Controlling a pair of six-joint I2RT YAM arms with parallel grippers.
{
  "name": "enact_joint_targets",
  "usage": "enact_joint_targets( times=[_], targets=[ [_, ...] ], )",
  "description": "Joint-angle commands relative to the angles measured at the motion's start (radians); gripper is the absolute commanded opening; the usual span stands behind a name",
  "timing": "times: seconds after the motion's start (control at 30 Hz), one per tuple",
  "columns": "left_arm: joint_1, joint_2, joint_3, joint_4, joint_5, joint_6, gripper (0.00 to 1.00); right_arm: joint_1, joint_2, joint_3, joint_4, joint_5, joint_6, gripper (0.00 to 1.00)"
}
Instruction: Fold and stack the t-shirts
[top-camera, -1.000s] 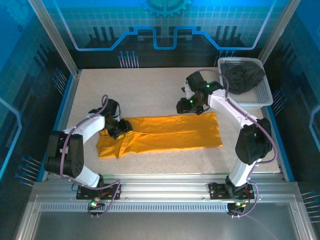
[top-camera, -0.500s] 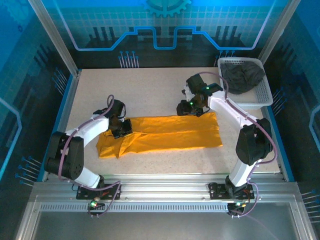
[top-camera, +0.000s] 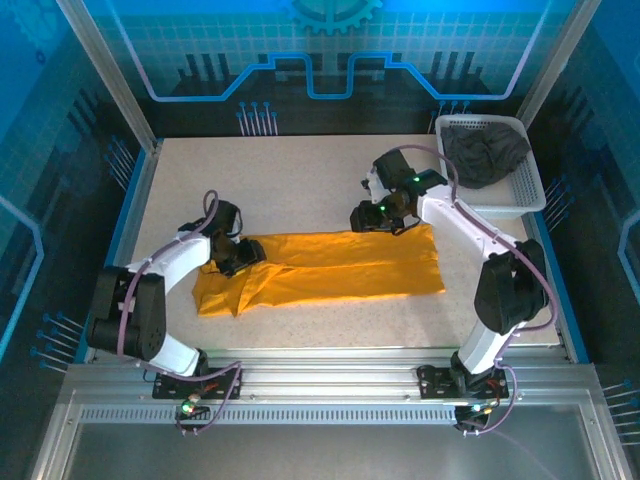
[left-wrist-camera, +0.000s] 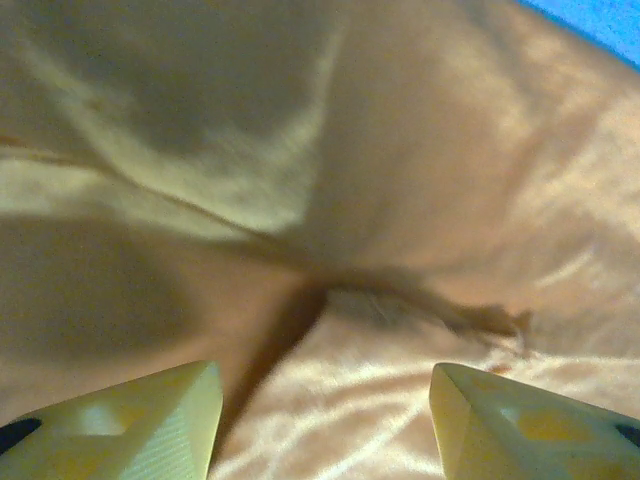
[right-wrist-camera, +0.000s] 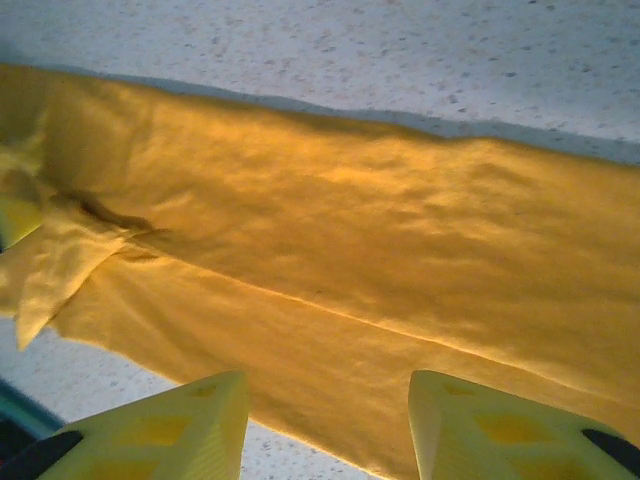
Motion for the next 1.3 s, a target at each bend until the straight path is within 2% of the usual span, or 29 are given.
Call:
enact_joint_targets(
  times=[0.0,0.2,0.53,0.8,0.97,1.27],
  targets=[
    [0.026,0.032,-0.037,0.112,0.133,0.072,0.57,0.011,-0.058,-0.038,0.077,-0.168,-0.012,0.48],
    [0.026,0.070,-0.049,0.131,0.202,0.111,0.52,0.009,-0.095,-0.111,0.203,-0.371,0.040,0.49],
    [0.020,-0.011,-0.082,0.106,0.186,0.068,0.23,0.002,-0.065,-0.082,0.206,-0.377,0.054,0.49],
    [-0.041,-0.123,-0.088,0.010,0.157,0.053,0.02,0.002,-0.047,-0.078,0.200,-0.365,0.053,0.49],
    [-0.084,-0.158,-0.085,-0.062,0.164,0.057,0.00,-0.001,-0.047,-0.083,0.192,-0.362,0.048,0.48],
    [-0.206,-0.189,-0.102,-0.019,0.163,-0.128,0.00,-0.003,-0.049,-0.102,0.183,-0.358,0.037,0.48]
  ],
)
